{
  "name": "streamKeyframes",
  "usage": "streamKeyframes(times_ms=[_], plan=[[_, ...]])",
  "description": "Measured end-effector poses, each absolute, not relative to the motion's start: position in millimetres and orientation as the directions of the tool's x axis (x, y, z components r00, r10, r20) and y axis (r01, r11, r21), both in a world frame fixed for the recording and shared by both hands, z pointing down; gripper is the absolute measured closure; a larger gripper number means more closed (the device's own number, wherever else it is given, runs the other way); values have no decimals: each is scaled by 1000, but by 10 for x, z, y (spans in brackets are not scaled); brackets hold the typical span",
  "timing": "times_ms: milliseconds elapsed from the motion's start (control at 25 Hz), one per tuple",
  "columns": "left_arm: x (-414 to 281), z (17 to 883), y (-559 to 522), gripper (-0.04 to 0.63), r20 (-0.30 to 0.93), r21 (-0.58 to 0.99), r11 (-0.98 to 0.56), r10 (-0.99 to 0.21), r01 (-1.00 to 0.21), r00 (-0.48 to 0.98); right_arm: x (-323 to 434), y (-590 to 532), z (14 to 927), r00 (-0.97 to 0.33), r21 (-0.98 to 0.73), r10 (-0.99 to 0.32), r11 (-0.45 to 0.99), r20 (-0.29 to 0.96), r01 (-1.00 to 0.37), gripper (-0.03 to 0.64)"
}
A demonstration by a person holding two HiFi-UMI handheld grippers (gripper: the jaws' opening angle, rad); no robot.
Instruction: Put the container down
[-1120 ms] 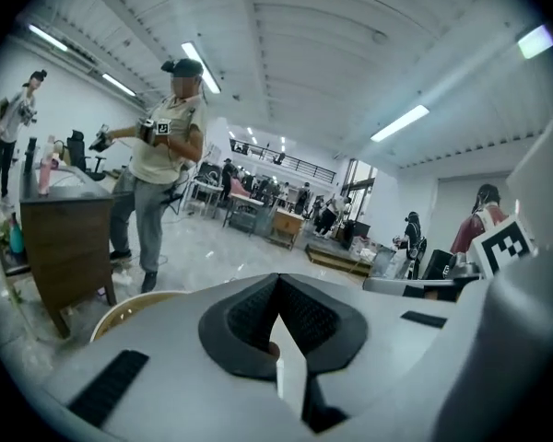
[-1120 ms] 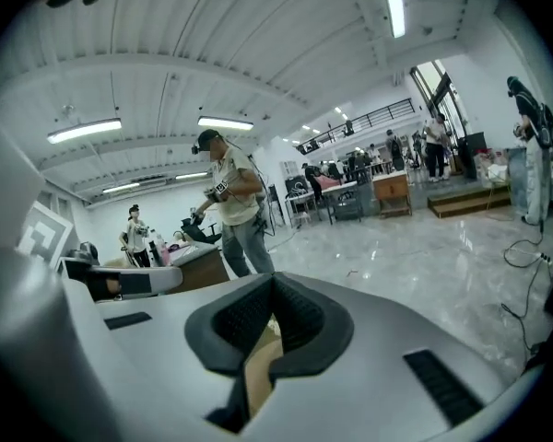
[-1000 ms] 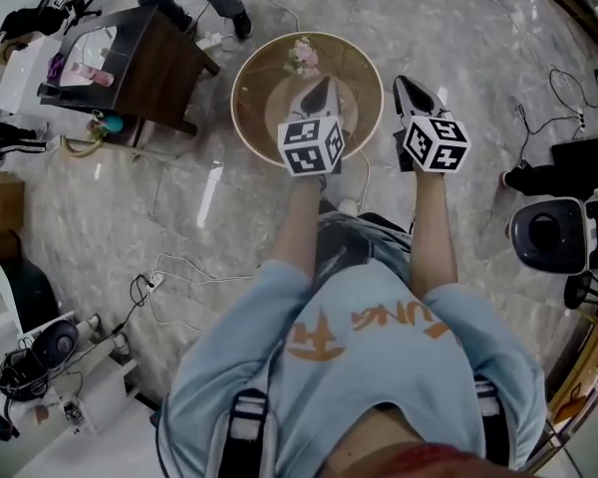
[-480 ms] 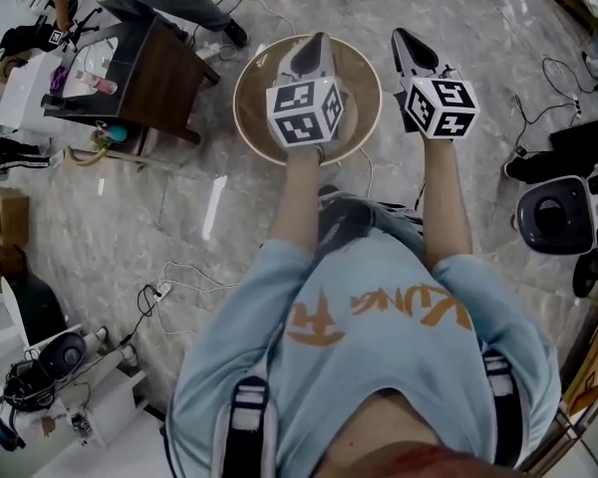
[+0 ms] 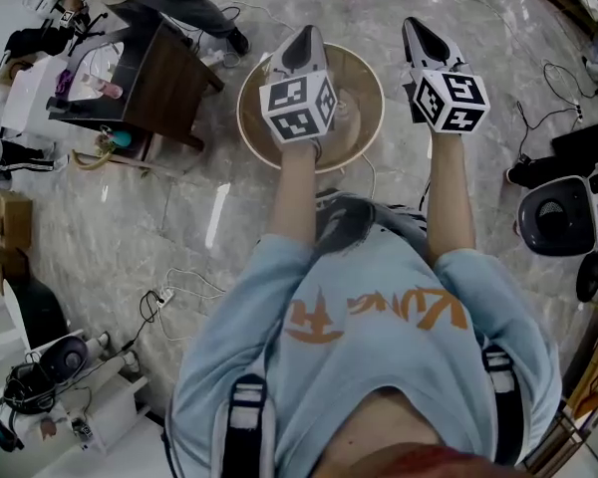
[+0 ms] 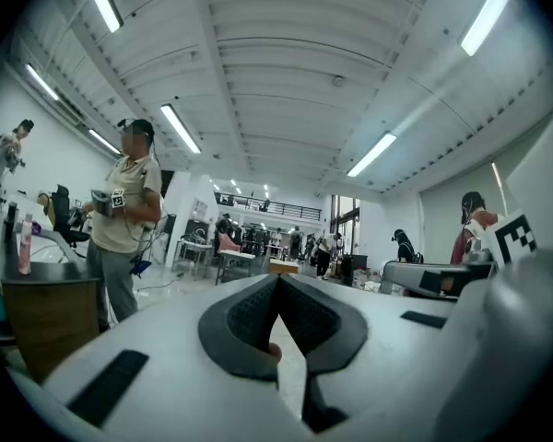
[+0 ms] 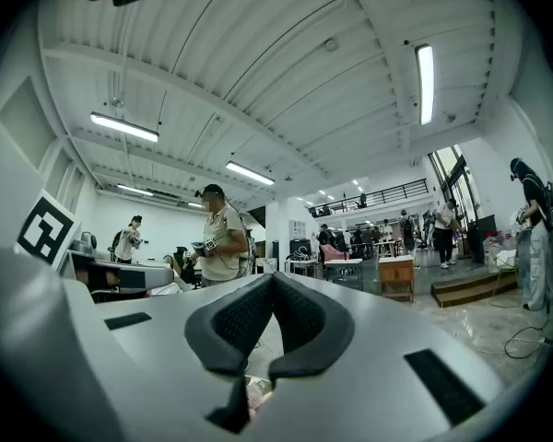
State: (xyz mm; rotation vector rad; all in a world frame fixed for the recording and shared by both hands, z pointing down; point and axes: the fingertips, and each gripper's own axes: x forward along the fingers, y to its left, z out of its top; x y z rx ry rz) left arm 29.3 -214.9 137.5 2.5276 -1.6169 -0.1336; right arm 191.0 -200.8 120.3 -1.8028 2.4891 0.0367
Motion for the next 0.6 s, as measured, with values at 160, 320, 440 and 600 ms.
streamKeyframes(times_ms=[160, 320, 440, 600], plan=[[413, 1413, -2161, 572, 0, 151, -431, -900, -890, 436, 1959, -1987, 1221, -309, 1, -949, 310, -64, -951, 604], [496, 1410, -2140, 572, 3, 140, -445, -893, -885, 450, 1985, -1949, 1222, -310, 19, -949, 309, -56, -951, 604], [516, 1404, -2133, 572, 3, 136, -450, -891, -883, 454, 1988, -1929, 1222, -312, 21, -949, 311, -55, -950, 604], [569, 1408, -2169, 572, 5, 130, -455, -888, -881, 460, 2001, -1958, 1229, -321, 27, -946, 320, -54, -947, 604]])
